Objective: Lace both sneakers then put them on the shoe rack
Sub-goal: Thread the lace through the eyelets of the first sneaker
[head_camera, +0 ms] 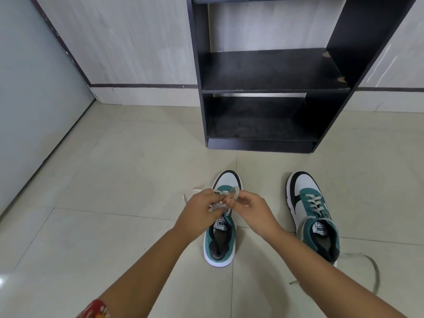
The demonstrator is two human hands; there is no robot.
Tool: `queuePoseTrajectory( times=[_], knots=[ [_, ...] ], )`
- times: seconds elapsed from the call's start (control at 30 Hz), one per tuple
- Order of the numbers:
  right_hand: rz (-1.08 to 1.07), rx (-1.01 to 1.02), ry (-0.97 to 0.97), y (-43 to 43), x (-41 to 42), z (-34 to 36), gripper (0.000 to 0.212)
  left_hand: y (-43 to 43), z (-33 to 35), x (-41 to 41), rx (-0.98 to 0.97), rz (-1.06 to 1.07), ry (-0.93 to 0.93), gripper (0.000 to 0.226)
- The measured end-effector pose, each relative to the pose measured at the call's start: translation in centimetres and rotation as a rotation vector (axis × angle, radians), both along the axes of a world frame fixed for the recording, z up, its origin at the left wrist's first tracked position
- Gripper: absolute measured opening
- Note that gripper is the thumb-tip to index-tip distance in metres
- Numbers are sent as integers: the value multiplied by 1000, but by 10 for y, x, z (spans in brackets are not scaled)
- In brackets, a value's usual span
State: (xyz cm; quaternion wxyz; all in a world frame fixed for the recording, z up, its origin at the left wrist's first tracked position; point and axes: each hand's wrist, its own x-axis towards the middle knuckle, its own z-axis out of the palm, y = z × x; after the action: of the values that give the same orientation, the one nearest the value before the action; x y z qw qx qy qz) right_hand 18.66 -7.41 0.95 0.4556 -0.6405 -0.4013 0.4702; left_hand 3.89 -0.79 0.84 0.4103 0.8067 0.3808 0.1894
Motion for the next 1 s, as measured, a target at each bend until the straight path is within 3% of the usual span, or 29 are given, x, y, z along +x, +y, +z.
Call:
queuePoseTrajectory(
  times=[0.17,0.3,0.4,0.5,0.6,0.67,0.8,0.93,1.0],
  knots=[
    [-211,-220,363,8,0,9,13,-4,-7,-2,423,6,134,35],
    [-235,-314,497,17,6,11,16,-3,-10,-9,793,-69,237,29],
    [-210,-370,566,19,5,9,17,-1,-12,-13,815,-65,241,23],
    [-249,-342,505,13,3,9,16,-3,-11,-11,486,11,245,20],
    [-308,-154,262,-2,-3,5,15,0,-2,-5,-167,188,184,19],
    [-191,-42,95,-15,-15,-1,15,2,6,-2,-500,272,53,18],
    [-21,-30,-165,-20,-30,-11,23,4,14,2,-682,332,26,16],
    [-68,-9,-247,-13,-24,-13,14,6,15,0,-748,356,-15,12],
    [-38,-42,-225,-12,-20,-14,21,8,13,-4,-772,387,-57,12]
  ],
)
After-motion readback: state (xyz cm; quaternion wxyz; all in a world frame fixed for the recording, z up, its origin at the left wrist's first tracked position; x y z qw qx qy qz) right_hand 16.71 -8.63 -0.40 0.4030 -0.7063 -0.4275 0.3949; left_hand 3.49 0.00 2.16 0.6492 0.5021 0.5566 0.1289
